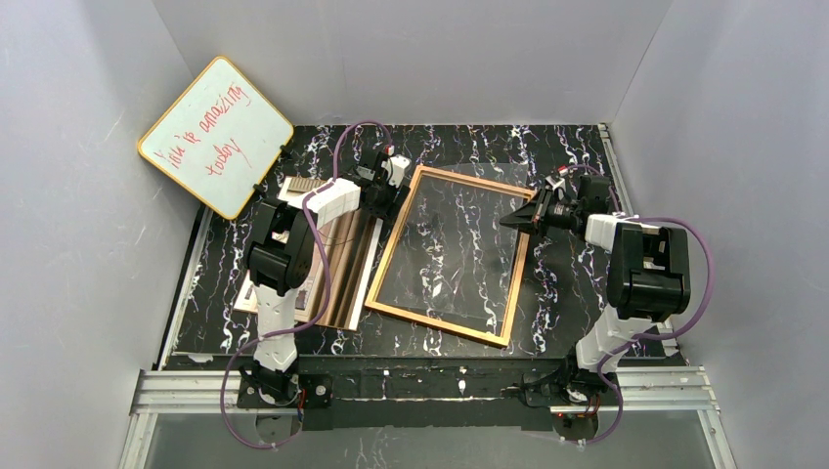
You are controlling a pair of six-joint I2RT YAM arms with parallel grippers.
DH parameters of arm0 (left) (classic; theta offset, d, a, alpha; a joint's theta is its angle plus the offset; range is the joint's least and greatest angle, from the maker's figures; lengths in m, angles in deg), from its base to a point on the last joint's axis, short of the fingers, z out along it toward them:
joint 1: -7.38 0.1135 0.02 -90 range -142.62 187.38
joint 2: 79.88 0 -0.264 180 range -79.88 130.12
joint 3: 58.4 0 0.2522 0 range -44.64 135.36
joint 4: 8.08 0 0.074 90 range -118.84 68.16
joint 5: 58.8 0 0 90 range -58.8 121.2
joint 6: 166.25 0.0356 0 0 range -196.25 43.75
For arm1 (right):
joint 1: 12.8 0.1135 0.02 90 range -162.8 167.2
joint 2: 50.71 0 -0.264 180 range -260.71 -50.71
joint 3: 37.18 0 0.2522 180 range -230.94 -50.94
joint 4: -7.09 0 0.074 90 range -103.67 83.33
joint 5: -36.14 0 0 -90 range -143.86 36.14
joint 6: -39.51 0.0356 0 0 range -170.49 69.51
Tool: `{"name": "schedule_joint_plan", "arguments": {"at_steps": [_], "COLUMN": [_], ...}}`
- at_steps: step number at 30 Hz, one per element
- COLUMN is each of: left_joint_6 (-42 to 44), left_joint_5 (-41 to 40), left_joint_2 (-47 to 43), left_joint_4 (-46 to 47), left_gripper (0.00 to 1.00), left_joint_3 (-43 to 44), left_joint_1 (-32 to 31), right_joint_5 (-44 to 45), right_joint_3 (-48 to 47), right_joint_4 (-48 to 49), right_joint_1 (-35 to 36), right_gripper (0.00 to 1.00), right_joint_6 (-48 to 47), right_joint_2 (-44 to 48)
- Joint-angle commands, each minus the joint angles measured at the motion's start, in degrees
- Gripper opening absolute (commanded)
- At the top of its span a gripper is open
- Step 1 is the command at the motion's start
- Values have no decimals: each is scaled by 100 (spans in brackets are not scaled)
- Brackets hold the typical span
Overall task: Put the photo into the frame
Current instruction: Place the photo frame item in the photo frame.
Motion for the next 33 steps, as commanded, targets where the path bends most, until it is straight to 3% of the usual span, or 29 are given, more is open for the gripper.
{"name": "schedule_joint_plan", "arguments": {"at_steps": [1,8,18,27,33], "left_joint_6": [-148,-149,-123,-151,-142], "left_joint_5": [299,268,279,295,289], "left_joint_2": [47,32,30,38,51], "left_joint_4": [-469,-482,-508,-506,-509], "left_gripper": [62,62,62,62,62], "left_joint_3": [-215,-204,-223,-223,-229], "left_joint_1": [-84,-84,-84,-84,-84], "right_joint_5": [-42,523,603,831,1046], "right_joint_3": [166,193,253,-34,-264], "right_joint_4": [93,-531,-493,-1015,-1403], "right_joint_1": [131,124,120,131,145], "right_gripper": [8,13,15,47,53], "right_joint_6": [-14,-256,-246,-610,-852], "right_joint_2": [-78,19,11,-59,-47]}}
